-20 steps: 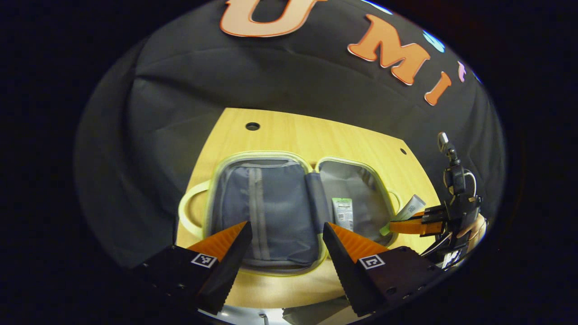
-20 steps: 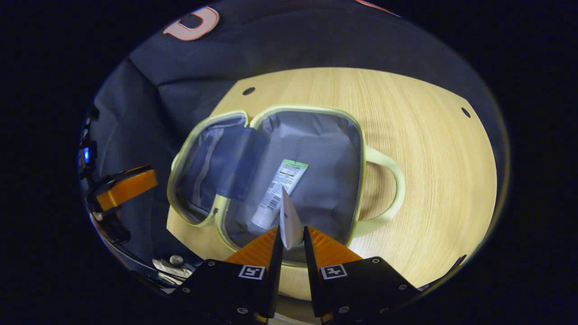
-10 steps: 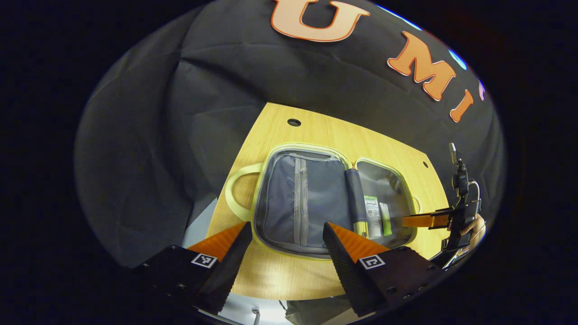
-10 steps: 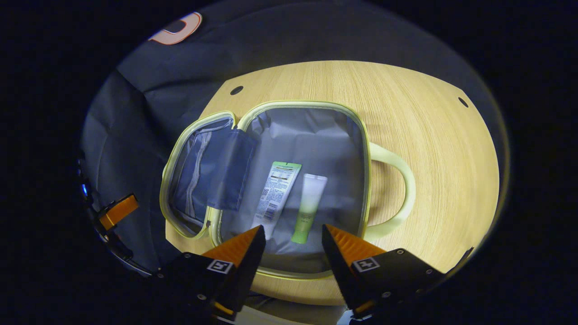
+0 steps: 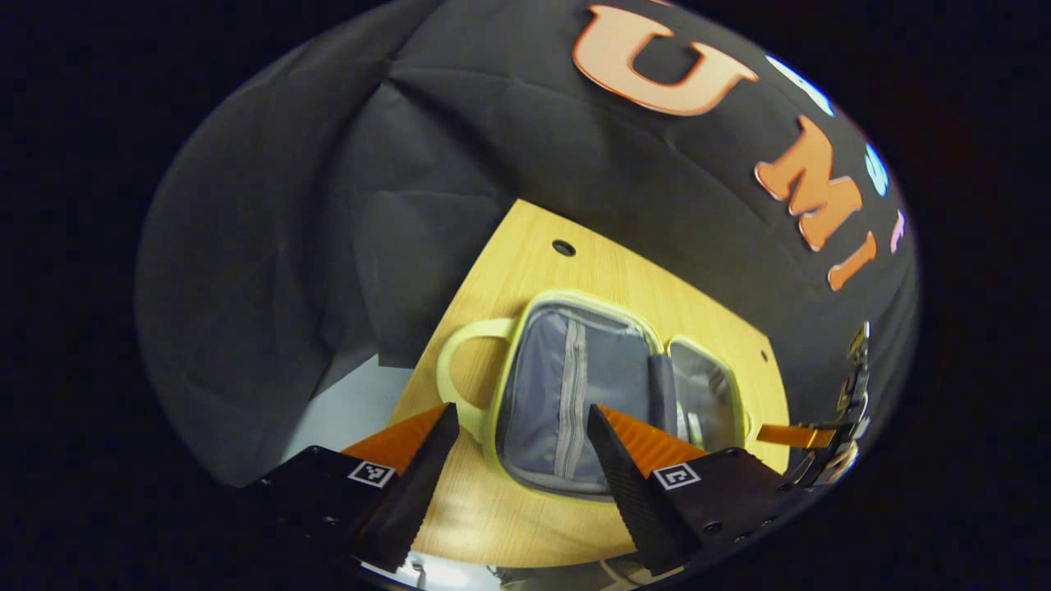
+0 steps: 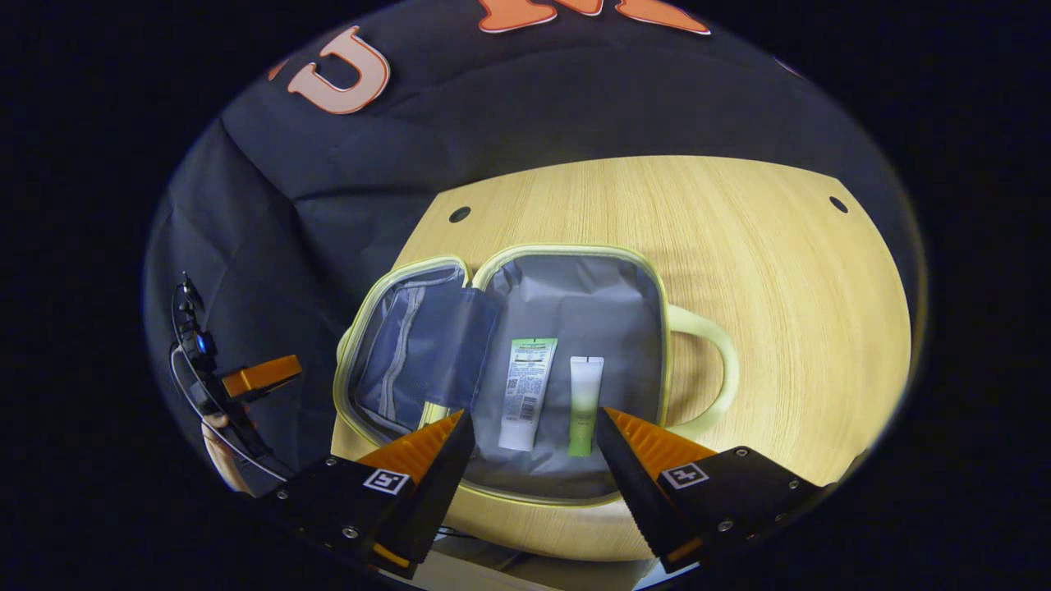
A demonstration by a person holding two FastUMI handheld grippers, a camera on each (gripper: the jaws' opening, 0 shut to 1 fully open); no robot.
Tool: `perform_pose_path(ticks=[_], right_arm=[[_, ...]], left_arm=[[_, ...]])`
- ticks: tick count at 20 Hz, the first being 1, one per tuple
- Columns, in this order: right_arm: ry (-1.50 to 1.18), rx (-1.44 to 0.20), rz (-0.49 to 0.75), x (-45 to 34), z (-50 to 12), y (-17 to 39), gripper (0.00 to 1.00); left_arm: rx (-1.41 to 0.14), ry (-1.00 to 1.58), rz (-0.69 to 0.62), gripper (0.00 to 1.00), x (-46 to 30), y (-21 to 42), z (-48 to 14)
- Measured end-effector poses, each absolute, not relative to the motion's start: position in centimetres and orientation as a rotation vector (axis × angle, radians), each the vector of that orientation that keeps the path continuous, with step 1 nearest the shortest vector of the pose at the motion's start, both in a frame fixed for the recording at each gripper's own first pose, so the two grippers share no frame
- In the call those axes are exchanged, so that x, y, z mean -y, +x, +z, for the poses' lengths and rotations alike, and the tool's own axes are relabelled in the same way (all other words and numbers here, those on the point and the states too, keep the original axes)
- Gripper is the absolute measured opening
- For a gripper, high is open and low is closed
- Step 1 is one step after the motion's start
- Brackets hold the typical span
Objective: First open the suitcase, pack the skin care products into it, and then close the suitcase.
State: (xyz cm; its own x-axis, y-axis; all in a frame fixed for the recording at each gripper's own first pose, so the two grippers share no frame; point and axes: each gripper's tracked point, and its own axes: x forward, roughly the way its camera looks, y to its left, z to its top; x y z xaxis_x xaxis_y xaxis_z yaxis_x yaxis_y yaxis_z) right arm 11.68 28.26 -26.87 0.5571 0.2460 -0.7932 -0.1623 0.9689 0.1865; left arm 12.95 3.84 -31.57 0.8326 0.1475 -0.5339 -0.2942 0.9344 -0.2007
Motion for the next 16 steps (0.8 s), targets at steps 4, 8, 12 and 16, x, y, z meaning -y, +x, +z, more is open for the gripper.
perform_pose_path(ticks=[4,8,12,16], right_arm=[[0.115,-0.928,0.233,-28.0,-25.2,11.7,0.96],[0.145,-0.917,0.22,-27.9,-24.2,11.7,0.96],[0.183,-0.92,0.209,-27.9,-23.7,11.8,0.96],[0.202,-0.929,0.181,-27.6,-23.9,11.8,0.96]], left_arm=[[-0.459,-0.47,0.229,0.98,-8.3,14.5,-30.5],[-0.47,-0.594,0.196,0.98,-11.2,16.1,-33.3],[-0.461,-0.775,0.161,0.97,-11.7,18.0,-36.1],[-0.465,-0.865,0.11,0.95,-11.3,19.2,-37.6]])
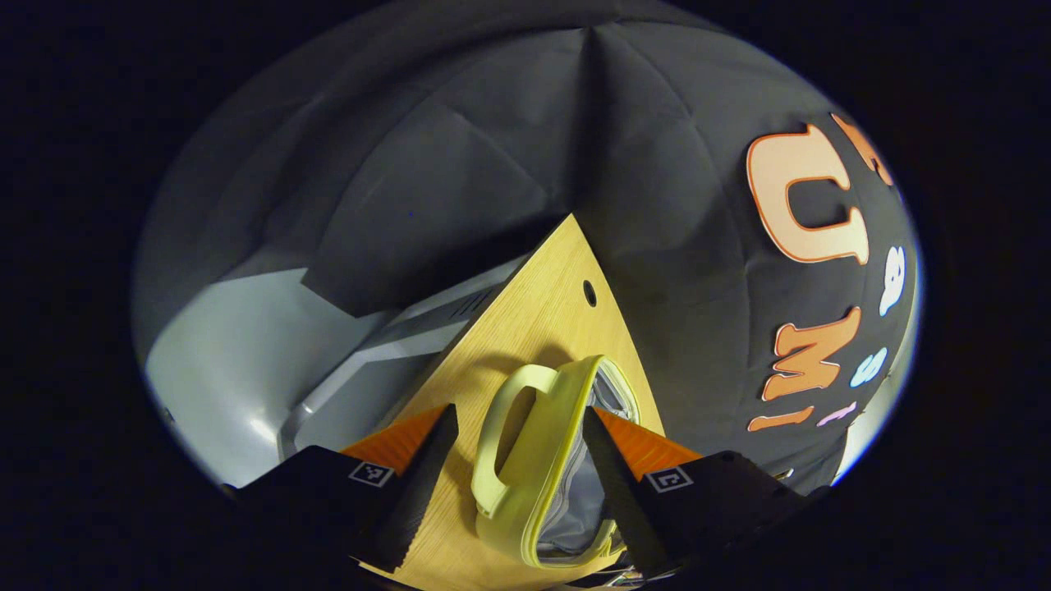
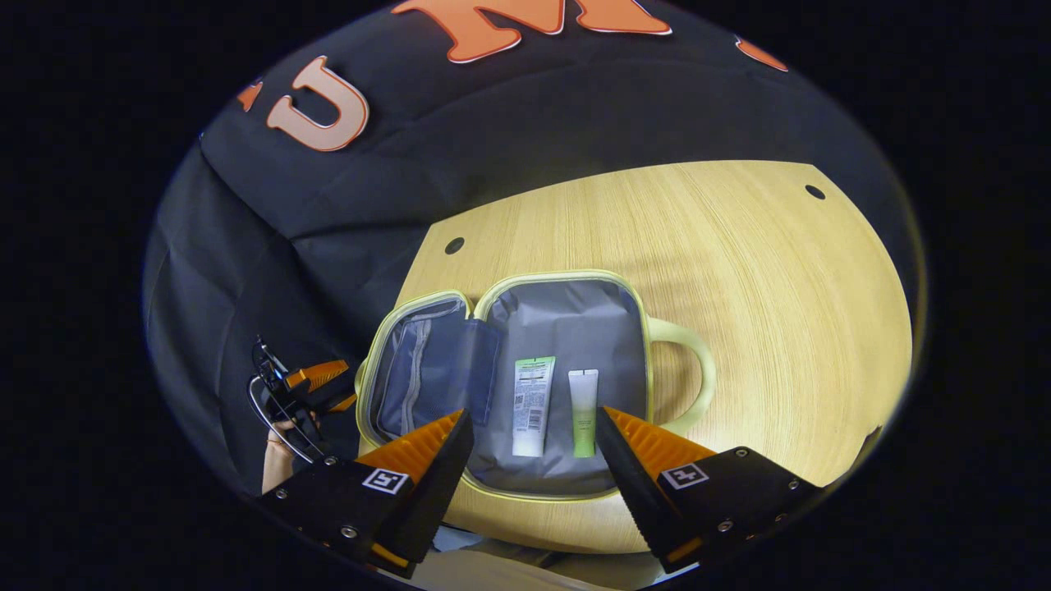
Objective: First open the suitcase, pack the skin care products into it, and then close the suitcase.
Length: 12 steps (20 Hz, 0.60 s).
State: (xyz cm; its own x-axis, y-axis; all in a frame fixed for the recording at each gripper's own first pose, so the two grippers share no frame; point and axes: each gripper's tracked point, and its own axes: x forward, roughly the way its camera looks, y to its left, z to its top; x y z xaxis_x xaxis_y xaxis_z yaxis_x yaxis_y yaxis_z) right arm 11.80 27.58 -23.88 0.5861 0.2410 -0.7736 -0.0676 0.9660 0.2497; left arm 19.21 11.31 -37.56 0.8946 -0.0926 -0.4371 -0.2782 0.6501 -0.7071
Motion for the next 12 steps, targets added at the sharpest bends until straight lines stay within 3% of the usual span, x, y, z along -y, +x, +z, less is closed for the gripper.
perform_pose_path(ticks=[1,2,4,5,7,8,12], right_arm=[[0.204,-0.932,0.176,-27.6,-23.9,11.8,0.96],[0.206,-0.934,0.173,-27.6,-23.9,11.7,0.96],[0.217,-0.937,0.177,-27.8,-23.8,11.8,0.96],[0.22,-0.934,0.175,-27.8,-23.8,12.1,0.96],[0.223,-0.929,0.168,-27.5,-23.7,12.5,0.96],[0.225,-0.929,0.172,-27.6,-23.6,12.5,0.96],[0.226,-0.906,0.175,-27.2,-23.0,13.0,0.96]], left_arm=[[-0.473,-0.874,0.108,0.94,-11.2,19.7,-37.9],[-0.488,-0.883,0.104,0.81,-11.0,20.0,-38.3],[-0.512,-0.884,0.097,0.8,-10.6,20.2,-38.8],[-0.534,-0.863,0.164,0.74,-11.6,20.4,-39.8],[-0.589,-0.87,0.232,0.21,-11.9,20.1,-40.7],[-0.593,-0.876,0.231,0.17,-11.8,19.7,-40.2],[-0.594,-0.721,0.247,0.16,-10.3,19.7,-37.6]])
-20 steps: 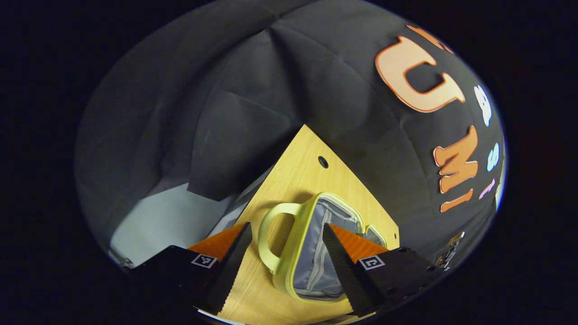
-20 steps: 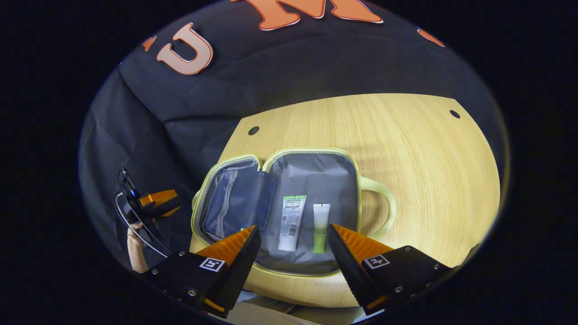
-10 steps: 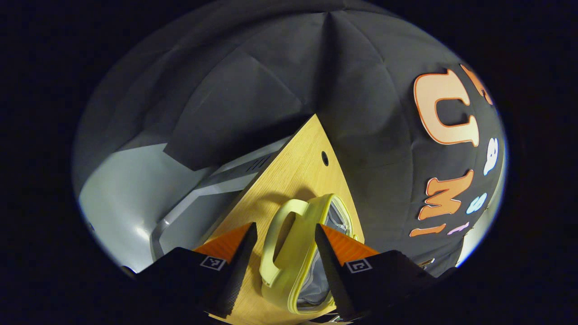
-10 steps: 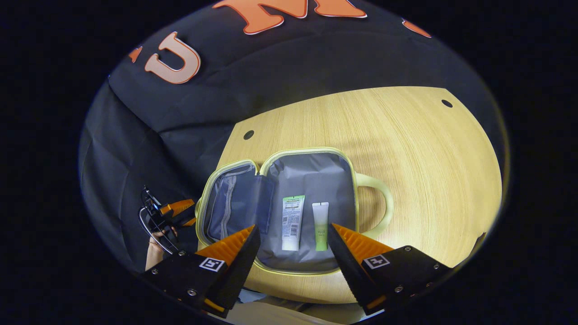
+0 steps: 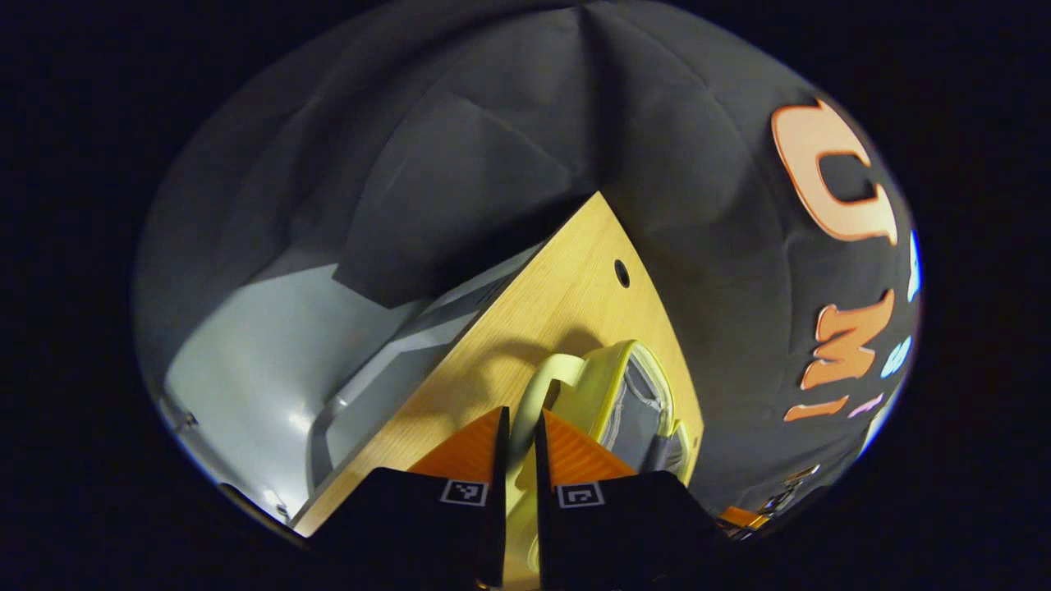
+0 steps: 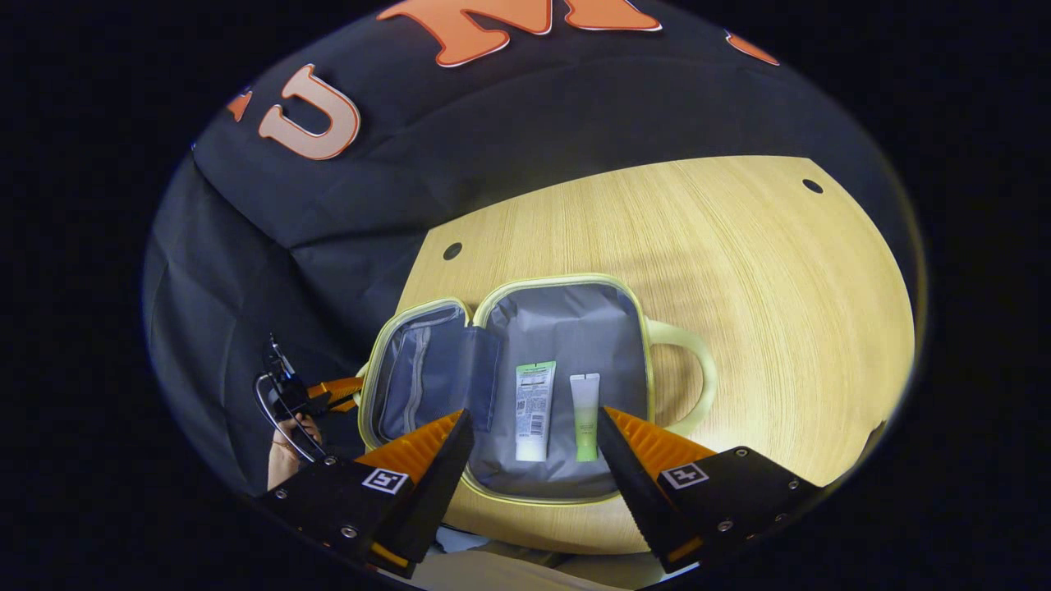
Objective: First open the suitcase, pack the skin care products into it, and then close the suitcase.
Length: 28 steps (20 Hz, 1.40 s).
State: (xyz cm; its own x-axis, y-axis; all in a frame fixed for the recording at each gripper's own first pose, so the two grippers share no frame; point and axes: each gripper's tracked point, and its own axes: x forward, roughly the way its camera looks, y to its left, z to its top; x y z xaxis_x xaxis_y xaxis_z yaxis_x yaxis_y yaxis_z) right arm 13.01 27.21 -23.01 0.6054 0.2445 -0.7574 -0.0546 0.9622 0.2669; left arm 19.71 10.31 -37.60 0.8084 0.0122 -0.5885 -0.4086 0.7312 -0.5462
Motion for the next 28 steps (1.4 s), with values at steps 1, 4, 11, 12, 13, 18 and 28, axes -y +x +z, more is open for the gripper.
perform_pose_path(ticks=[1,4,11,12,13,18,28], right_arm=[[0.231,-0.889,0.169,-27.0,-22.5,13.4,0.96],[0.265,-0.834,0.192,-27.0,-20.3,14.2,0.96],[0.198,-0.724,0.241,-23.2,-16.9,14.9,0.96],[0.185,-0.705,0.25,-22.3,-16.3,15.0,0.96],[0.17,-0.686,0.259,-21.4,-15.7,15.2,0.96],[0.079,-0.57,0.25,-15.0,-11.8,16.4,0.96],[-0.027,-0.457,0.165,-1.9,-8.0,15.7,0.96]], left_arm=[[-0.6,-0.676,0.257,0.16,-9.6,19.7,-36.6],[-0.588,-0.561,0.25,0.16,-7.0,19.6,-32.3],[-0.517,-0.355,0.192,0.12,2.1,19.0,-22.2],[-0.507,-0.321,0.193,0.12,3.9,19.1,-21.1],[-0.501,-0.285,0.19,0.12,5.9,19.3,-20.3],[-0.476,-0.143,0.136,0.13,17.2,20.6,-17.8],[-0.561,-0.132,-0.064,0.16,36.6,26.3,-24.8]])
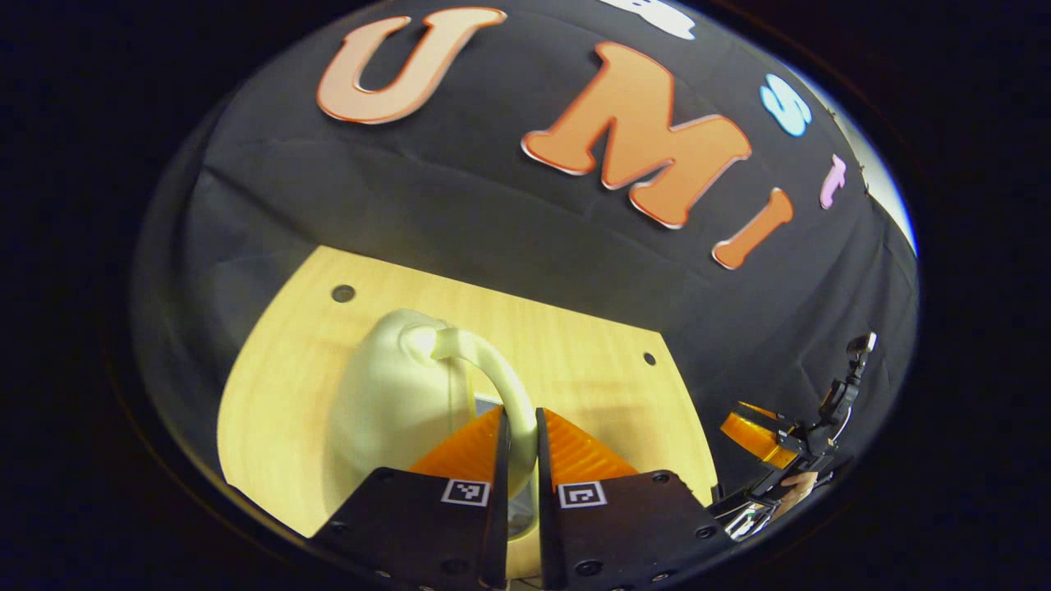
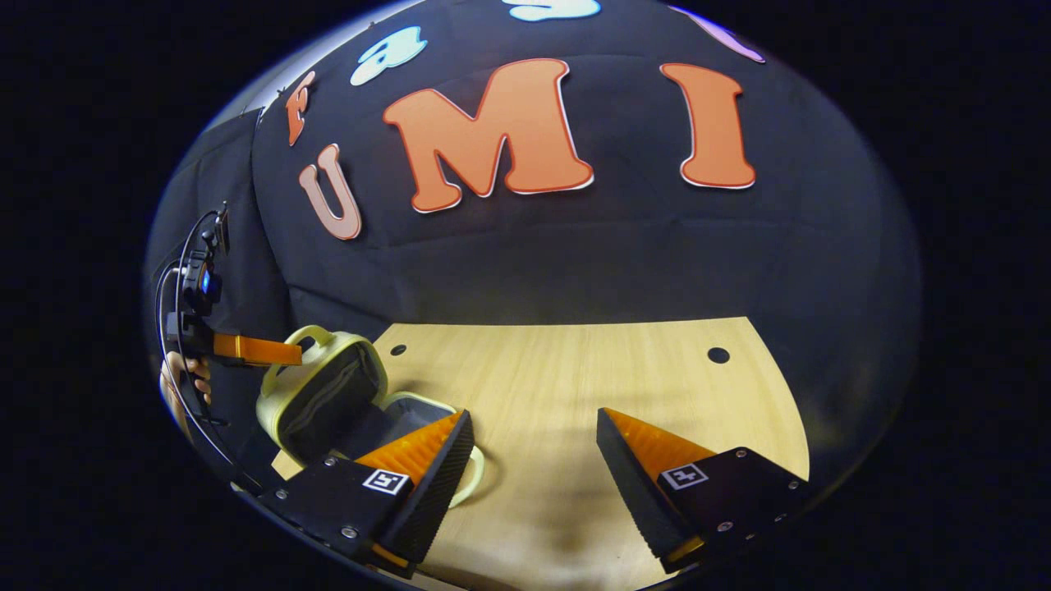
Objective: First open the suitcase, pack the skin care products into it, and then close the suitcase.
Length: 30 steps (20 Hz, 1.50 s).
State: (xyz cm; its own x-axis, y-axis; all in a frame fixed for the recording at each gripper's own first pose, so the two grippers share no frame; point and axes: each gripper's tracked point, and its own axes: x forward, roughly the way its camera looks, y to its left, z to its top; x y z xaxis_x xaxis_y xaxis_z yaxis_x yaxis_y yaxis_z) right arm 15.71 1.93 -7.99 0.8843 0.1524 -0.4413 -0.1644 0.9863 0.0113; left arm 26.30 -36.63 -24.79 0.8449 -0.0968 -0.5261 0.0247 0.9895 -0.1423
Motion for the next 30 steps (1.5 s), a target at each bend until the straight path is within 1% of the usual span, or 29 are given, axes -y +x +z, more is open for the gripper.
perform_pose_path(ticks=[3,6,11,14,18,21,22,26,28,30], right_arm=[[-0.011,-0.474,0.13,1.2,-8.4,15.2,0.96],[0.008,-0.493,0.093,4.0,-9.5,15.0,0.96],[0.01,-0.531,0.066,6.2,-11.0,14.3,0.96],[0.016,-0.55,0.06,7.4,-11.7,13.6,0.96],[0.012,-0.578,0.065,8.0,-12.4,13.1,0.96],[-0.004,-0.572,0.071,7.5,-12.3,13.2,0.96],[-0.009,-0.565,0.07,7.4,-12.1,13.3,0.96],[-0.008,-0.539,0.078,5.8,-11.1,12.9,0.96],[-0.024,-0.5,0.077,5.0,-9.9,12.8,0.96],[-0.046,-0.448,0.073,4.5,-8.1,12.4,0.96]], left_arm=[[-0.661,-0.127,-0.122,0.16,41.3,27.5,-29.8],[-0.759,-0.104,-0.142,0.16,44.1,27.8,-34.6],[-0.882,-0.039,-0.113,0.16,45.5,28.5,-40.0],[-0.945,-0.035,-0.083,0.16,45.6,27.7,-43.2],[-0.946,0.017,-0.038,0.17,45.7,27.9,-45.0],[-0.868,0.098,-0.012,0.17,45.6,28.5,-43.4],[-0.819,0.11,0.001,0.19,45.5,29.0,-42.6],[-0.668,0.065,-0.04,1.0,48.1,29.0,-37.8],[-0.569,0.091,-0.047,0.96,48.5,29.2,-34.5],[-0.467,0.151,-0.043,0.96,47.9,28.5,-30.9]])
